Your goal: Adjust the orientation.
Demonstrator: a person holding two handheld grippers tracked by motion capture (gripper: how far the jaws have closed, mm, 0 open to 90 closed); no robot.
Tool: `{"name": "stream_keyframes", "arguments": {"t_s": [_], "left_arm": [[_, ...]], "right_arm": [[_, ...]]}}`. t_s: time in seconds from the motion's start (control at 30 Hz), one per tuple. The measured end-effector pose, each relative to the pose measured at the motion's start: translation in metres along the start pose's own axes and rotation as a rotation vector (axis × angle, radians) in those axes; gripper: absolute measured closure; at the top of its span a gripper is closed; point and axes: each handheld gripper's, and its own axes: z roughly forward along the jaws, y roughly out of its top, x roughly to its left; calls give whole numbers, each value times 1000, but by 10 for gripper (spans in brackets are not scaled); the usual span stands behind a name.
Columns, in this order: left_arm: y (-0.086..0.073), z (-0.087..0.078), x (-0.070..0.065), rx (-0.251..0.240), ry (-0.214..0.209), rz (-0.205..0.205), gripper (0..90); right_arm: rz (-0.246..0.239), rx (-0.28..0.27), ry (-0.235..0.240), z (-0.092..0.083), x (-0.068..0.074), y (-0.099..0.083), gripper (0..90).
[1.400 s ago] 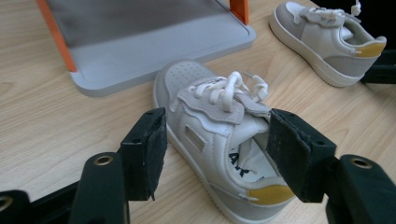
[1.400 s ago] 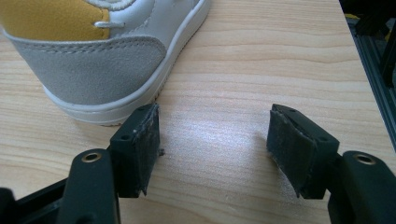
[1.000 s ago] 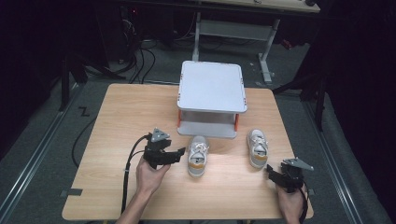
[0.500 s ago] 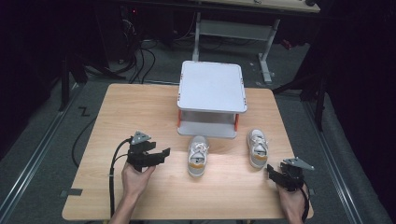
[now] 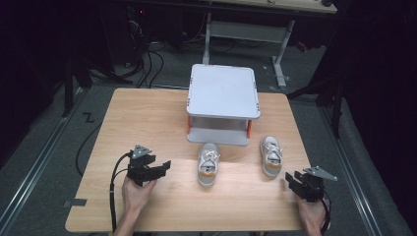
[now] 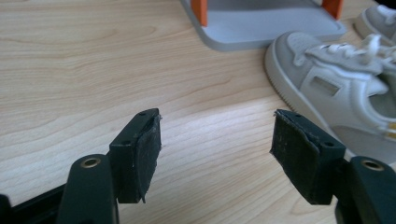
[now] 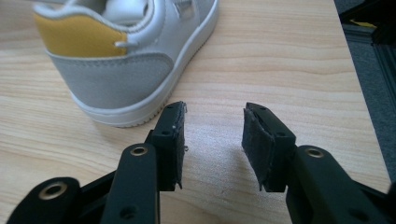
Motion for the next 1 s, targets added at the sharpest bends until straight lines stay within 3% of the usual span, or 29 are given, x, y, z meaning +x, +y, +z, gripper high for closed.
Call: {"name": "stream_keyframes", "arguments": {"t_s": [0.3, 0.43, 0.83, 0.97, 1.0], "left_arm": [[-15, 8, 9, 29, 37, -18, 334], [-21, 13, 11, 41, 66, -15, 334], [-29, 21, 9, 61, 127, 40, 336], [-32, 22, 6, 45, 146, 60, 337], [-35, 23, 4, 28, 159, 81, 337]], "right_arm": [[20, -47, 46, -18, -3, 10, 627], [-7, -61, 71, -28, 3, 22, 642], [-70, -54, 139, -31, 22, 49, 682], [-87, -26, 170, -22, 36, 63, 680], [-92, -17, 174, -19, 39, 65, 678]]}}
